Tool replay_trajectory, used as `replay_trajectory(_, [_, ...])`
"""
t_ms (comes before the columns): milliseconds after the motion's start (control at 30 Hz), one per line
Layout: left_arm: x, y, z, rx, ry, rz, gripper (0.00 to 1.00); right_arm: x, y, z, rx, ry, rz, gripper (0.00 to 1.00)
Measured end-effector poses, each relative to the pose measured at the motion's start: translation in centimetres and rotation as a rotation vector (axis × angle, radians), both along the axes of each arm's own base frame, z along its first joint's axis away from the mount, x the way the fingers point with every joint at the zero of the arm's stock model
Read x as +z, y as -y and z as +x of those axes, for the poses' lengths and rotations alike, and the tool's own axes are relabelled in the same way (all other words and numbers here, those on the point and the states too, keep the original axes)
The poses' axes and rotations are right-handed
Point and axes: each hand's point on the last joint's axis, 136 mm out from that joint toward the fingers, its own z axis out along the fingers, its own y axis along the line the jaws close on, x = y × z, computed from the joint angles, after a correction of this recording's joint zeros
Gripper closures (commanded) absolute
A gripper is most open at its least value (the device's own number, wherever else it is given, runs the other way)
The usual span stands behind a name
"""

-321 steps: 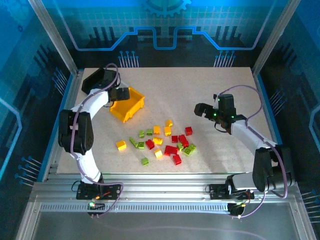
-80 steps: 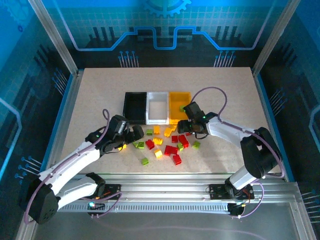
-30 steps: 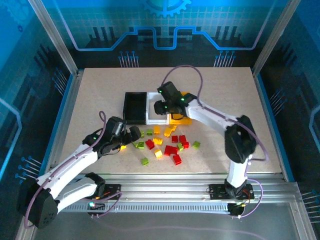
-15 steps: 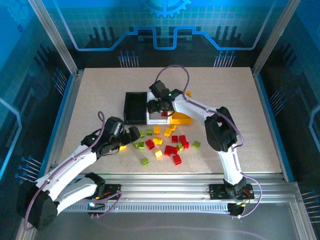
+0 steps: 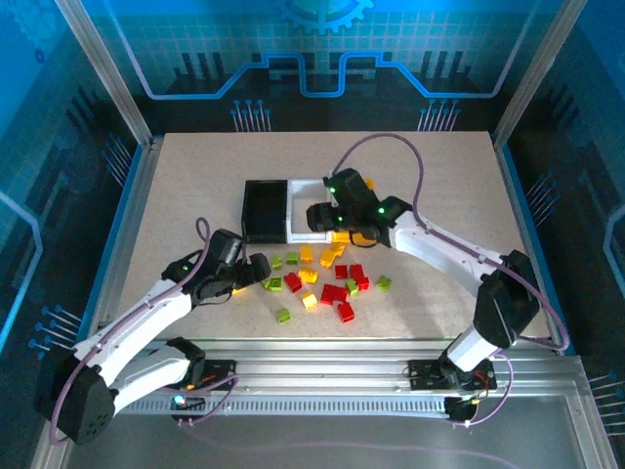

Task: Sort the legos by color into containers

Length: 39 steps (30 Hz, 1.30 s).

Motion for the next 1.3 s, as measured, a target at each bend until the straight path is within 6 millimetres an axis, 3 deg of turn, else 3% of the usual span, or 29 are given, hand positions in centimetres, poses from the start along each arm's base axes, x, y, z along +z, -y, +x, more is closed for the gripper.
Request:
replay_trajectory(133, [-1.0, -1.6, -0.2, 0.052, -0.025, 0.048, 0.18, -3.3, 1.6, -1.8, -0.014, -0.065, -0.040, 0.31])
replay_trajectory(233, [-2.3, -2.8, -0.1, 0.112, -0.052, 0.054, 0.24, -4.4, 2.2, -2.5, -0.017, -0.088, -0.057, 0.31])
replay_trajectory(333, [-3.7, -3.8, 0.1, 0.156, -0.093, 0.070, 0.28, -3.9, 2.4, -2.7, -0.018, -0.076, -0.048, 0.31])
replay_trajectory(500, [-5.3, -3.7, 1.0, 0.166, -0.118, 0.078, 0.35, -1.9, 2.9, -2.8, -0.027, -0.032, -0.016, 0.31])
replay_trajectory(700, [-7.6, -4.0, 1.0, 0.176, -0.162, 0.098, 0.52, -1.7, 3.9, -3.0, -0.043, -0.024, -0.008, 0.31])
replay_trajectory(900, [-7.7, -4.0, 1.4, 0.174, -0.154, 0.101, 0.70, -1.4, 4.5, -2.9, -0.056, -0.017, -0.002, 0.31])
replay_trajectory(967, [-7.6, -4.0, 1.3, 0.173, -0.153, 0.101, 0.71, -1.2, 4.7, -2.8, -0.062, -0.011, 0.003, 0.31])
replay_trajectory(1100, [-4.8, -3.7, 2.0, 0.171, -0.102, 0.078, 0.70, -0.8, 5.3, -3.0, -0.073, -0.001, 0.011, 0.31])
replay_trajectory(1167, [-1.6, -3.0, 3.8, 0.161, -0.029, 0.052, 0.70, -0.8, 5.6, -3.1, -0.076, 0.000, 0.013, 0.31])
replay_trajectory(1300, [6.2, -0.7, 9.4, 0.127, 0.152, 0.005, 0.70, -1.4, 6.3, -3.5, -0.089, -0.011, 0.010, 0.31])
